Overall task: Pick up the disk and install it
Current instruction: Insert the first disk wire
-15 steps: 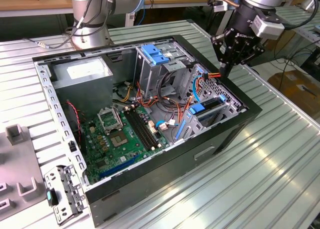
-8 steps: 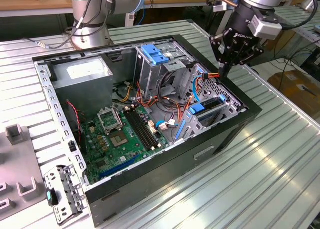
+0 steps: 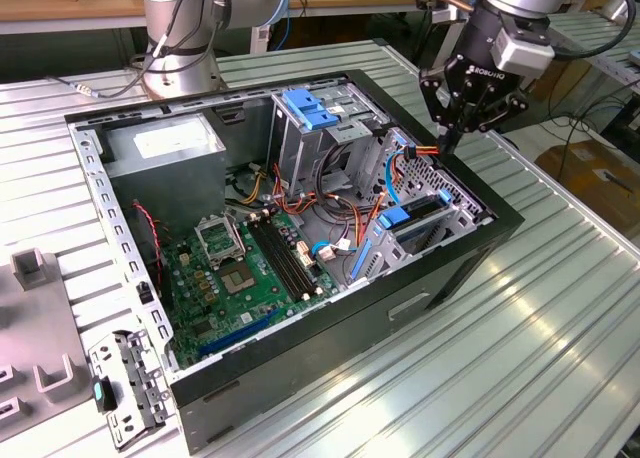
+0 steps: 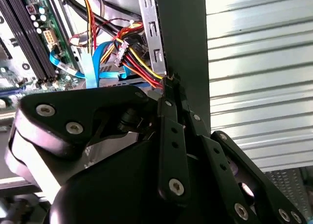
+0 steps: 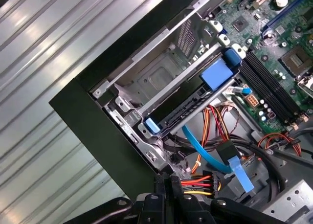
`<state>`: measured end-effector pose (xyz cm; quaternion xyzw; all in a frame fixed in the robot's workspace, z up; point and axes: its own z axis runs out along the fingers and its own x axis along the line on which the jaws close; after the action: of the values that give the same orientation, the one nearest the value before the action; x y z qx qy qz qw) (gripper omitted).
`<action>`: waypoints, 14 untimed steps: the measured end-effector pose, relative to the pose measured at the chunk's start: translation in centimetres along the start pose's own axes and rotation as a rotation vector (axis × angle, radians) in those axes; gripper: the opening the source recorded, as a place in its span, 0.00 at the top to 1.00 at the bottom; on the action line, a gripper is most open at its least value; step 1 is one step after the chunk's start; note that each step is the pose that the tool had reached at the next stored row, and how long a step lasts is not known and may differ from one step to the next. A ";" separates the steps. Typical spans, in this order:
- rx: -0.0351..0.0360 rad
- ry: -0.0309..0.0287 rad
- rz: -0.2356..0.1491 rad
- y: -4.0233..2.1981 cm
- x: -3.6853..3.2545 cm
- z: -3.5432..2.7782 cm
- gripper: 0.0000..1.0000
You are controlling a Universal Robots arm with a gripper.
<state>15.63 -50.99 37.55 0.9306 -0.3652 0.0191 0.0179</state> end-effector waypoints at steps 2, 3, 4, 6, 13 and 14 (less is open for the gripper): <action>-0.0018 -0.0007 0.037 0.00 0.00 0.00 0.84; -0.0025 -0.0010 0.050 0.00 0.00 0.00 0.84; -0.0031 -0.0012 0.064 0.00 0.00 0.00 0.84; -0.0046 -0.0018 0.094 0.00 0.00 0.00 0.84; -0.0070 -0.0027 0.142 0.17 -0.18 0.00 0.84; -0.0075 -0.0029 0.154 0.17 -0.18 0.00 0.84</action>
<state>15.38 -50.99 37.54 0.8997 -0.4357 0.0177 0.0193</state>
